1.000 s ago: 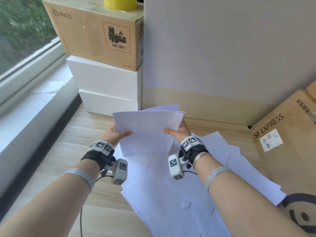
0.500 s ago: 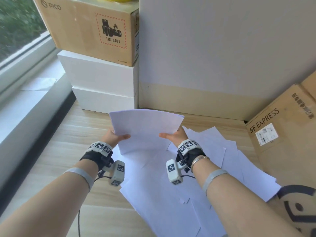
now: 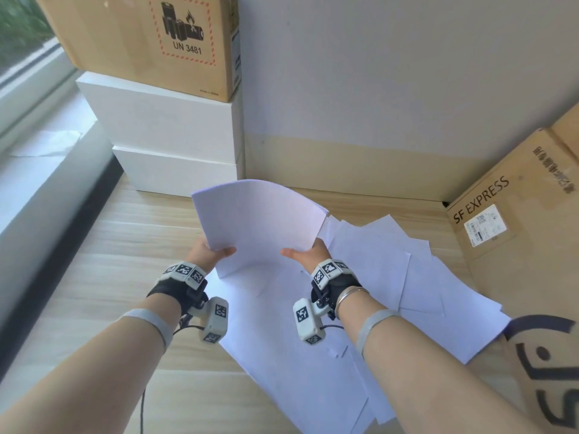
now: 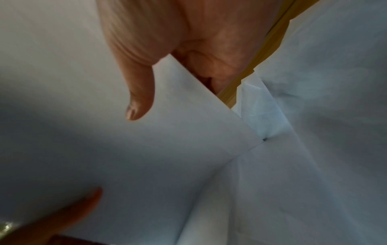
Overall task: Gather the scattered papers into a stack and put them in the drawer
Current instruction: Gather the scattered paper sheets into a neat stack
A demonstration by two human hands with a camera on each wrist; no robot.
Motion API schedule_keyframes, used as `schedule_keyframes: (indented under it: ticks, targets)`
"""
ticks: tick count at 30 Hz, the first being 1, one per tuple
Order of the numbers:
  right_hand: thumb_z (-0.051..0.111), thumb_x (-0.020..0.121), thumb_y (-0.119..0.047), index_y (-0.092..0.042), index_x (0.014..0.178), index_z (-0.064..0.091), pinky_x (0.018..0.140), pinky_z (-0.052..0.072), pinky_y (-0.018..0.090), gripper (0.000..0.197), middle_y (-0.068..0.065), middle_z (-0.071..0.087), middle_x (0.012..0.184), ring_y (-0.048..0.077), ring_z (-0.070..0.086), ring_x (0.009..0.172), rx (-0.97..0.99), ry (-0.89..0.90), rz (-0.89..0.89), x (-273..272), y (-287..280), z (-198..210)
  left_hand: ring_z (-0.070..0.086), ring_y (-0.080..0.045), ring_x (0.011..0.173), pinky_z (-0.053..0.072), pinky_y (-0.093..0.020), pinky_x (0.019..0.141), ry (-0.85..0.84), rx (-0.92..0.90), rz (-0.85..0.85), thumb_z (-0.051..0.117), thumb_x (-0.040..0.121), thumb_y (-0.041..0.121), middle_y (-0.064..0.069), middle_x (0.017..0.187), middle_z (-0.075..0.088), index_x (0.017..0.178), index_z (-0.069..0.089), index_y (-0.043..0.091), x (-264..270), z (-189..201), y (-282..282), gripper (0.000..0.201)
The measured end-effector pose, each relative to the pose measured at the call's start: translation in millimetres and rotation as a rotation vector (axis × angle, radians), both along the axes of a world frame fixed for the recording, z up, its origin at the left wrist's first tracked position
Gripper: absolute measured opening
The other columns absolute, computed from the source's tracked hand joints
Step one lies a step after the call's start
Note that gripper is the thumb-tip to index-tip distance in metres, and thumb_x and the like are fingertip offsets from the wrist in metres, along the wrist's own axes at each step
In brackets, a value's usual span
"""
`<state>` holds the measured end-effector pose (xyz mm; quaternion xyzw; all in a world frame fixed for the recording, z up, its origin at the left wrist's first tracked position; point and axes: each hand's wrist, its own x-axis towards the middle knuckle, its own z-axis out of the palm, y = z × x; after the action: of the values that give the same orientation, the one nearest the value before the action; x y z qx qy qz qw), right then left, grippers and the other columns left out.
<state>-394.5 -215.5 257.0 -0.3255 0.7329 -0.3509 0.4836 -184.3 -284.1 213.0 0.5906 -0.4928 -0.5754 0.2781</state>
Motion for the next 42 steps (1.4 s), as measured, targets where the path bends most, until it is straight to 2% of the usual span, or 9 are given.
schedule_keyframes:
  ticks: [4,9,14,17,20,23,26,31,42]
  targets:
    - [0.07,0.082,-0.019,-0.004,0.11,0.063,0.08,0.041,0.021,0.033,0.007,0.066,0.101,0.02,0.062,0.096,-0.04,0.037,-0.072,0,-9,-7,0.053,-0.022,0.098,0.039,-0.031,0.084,-0.132,-0.015,0.057,0.062,0.085,0.004,-0.026,0.119,0.061,0.117,0.058,-0.01,-14,12,-4,0.035]
    - [0.068,0.084,-0.017,0.001,0.109,0.066,0.082,0.041,0.021,0.031,0.017,0.069,0.113,0.028,0.064,0.106,-0.086,0.092,-0.129,-3,-19,-11,0.055,-0.023,0.097,0.033,-0.025,0.079,-0.218,-0.031,-0.014,0.059,0.087,0.005,-0.018,0.111,0.061,0.12,0.059,-0.004,-24,29,-14,0.034]
    - [0.065,0.085,-0.016,-0.002,0.114,0.063,0.086,0.042,0.022,0.032,0.015,0.067,0.117,0.029,0.062,0.11,0.044,0.172,-0.052,-20,-7,-25,0.063,-0.028,0.089,0.048,-0.041,0.095,-0.053,0.16,-0.119,0.071,0.073,0.015,-0.012,0.097,0.067,0.113,0.06,0.008,-30,25,-2,0.042]
    - [0.063,0.088,-0.017,-0.001,0.121,0.057,0.087,0.04,0.022,0.037,0.012,0.063,0.123,0.027,0.058,0.115,0.169,0.184,0.006,-32,7,-32,0.058,-0.022,0.075,0.047,-0.041,0.089,-0.02,0.203,-0.155,0.057,0.088,0.004,-0.01,0.092,0.063,0.117,0.056,0.006,-40,8,9,0.029]
    - [0.057,0.091,-0.024,-0.002,0.121,0.057,0.089,0.041,0.025,0.037,0.013,0.063,0.116,0.028,0.059,0.109,0.243,0.205,-0.004,-49,18,-42,0.058,-0.028,0.087,0.048,-0.047,0.095,-0.081,0.215,-0.196,0.055,0.088,0.007,-0.012,0.093,0.062,0.103,0.059,0.014,-53,-7,16,0.017]
    - [0.053,0.09,-0.03,-0.007,0.119,0.058,0.094,0.047,0.034,0.037,0.008,0.065,0.105,0.026,0.062,0.096,0.308,0.254,-0.128,-76,31,-54,0.055,-0.027,0.09,0.047,-0.038,0.089,-0.144,0.22,-0.21,0.053,0.089,0.009,-0.012,0.098,0.06,0.105,0.057,0.015,-61,-13,18,0.017]
    - [0.055,0.088,-0.026,-0.014,0.129,0.046,0.096,0.041,0.031,0.043,0.01,0.05,0.132,0.03,0.054,0.117,0.456,0.378,-0.23,-108,48,-64,0.056,-0.028,0.09,0.047,-0.041,0.09,-0.166,0.239,-0.191,0.054,0.089,0.009,-0.013,0.098,0.06,0.108,0.057,0.013,-62,-21,16,0.019]
    - [0.07,0.078,-0.036,-0.023,0.139,0.029,0.105,0.033,0.045,0.075,0.01,0.028,0.142,0.035,0.027,0.131,0.646,0.501,-0.332,-136,63,-80,0.057,-0.031,0.09,0.046,-0.052,0.097,-0.193,0.295,-0.091,0.057,0.087,0.009,-0.015,0.095,0.061,0.119,0.057,0.004,-49,-35,9,0.032]
    - [0.08,0.071,-0.022,-0.035,0.146,0.013,0.101,0.039,0.045,0.101,0.012,0.018,0.147,0.035,0.03,0.133,0.593,0.425,-0.37,-145,61,-96,0.057,-0.029,0.081,0.047,-0.053,0.093,-0.165,0.346,-0.009,0.056,0.088,0.008,-0.008,0.08,0.06,0.105,0.056,0.013,-43,-47,12,0.017]
